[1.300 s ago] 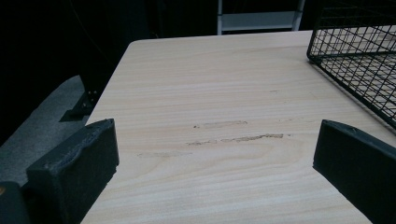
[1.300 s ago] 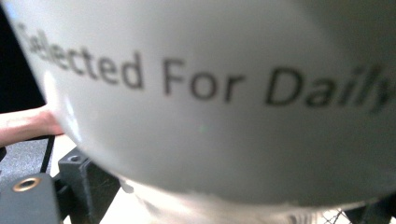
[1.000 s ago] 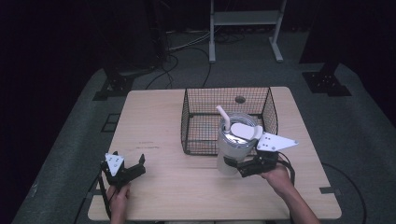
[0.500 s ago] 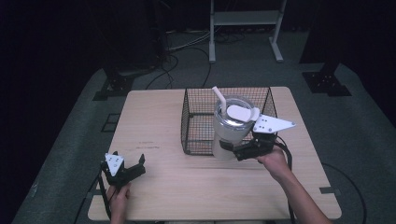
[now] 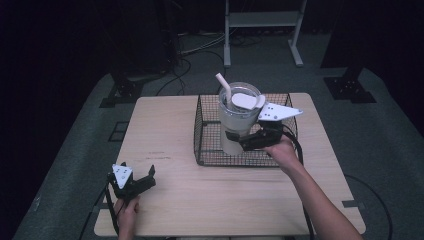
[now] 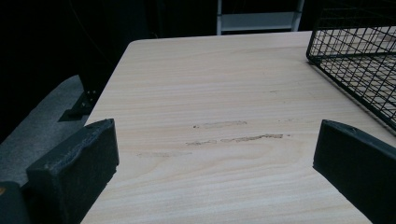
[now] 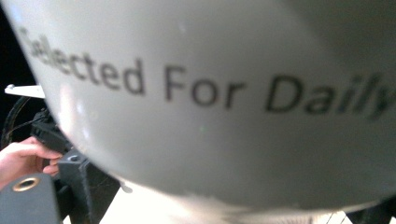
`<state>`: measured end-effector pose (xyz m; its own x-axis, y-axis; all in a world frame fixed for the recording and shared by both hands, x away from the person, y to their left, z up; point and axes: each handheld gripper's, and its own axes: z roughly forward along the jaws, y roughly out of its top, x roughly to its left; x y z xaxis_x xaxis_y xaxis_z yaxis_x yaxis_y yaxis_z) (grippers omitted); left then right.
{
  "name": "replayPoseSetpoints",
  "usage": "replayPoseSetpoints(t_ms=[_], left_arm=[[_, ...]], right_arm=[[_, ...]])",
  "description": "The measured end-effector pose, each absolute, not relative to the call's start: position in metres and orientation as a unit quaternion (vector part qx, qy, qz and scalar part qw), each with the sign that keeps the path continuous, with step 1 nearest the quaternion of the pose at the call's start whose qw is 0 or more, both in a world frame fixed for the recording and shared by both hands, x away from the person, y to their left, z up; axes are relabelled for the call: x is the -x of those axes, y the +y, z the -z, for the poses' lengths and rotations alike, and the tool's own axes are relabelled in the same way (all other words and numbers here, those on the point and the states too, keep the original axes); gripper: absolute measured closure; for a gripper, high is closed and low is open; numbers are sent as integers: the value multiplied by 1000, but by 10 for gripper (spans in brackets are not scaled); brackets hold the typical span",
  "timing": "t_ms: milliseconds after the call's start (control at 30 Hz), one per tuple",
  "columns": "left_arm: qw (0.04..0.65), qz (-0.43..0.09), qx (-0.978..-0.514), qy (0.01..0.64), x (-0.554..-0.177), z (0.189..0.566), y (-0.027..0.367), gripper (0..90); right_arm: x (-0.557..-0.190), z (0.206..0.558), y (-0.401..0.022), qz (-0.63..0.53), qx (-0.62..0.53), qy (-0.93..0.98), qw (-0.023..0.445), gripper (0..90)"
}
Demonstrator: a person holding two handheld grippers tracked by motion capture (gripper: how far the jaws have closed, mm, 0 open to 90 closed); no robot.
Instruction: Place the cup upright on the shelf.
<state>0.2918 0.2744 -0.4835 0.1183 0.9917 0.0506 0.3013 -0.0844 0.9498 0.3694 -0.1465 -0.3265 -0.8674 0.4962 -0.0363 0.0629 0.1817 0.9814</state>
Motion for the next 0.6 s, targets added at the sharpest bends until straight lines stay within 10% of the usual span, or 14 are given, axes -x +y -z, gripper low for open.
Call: replayPoseSetpoints(t_ms=[600], left_arm=[[427, -403, -615, 526, -292, 483, 275, 0]], right_arm=[[-427, 321, -123, -607, -191, 752, 174, 84]])
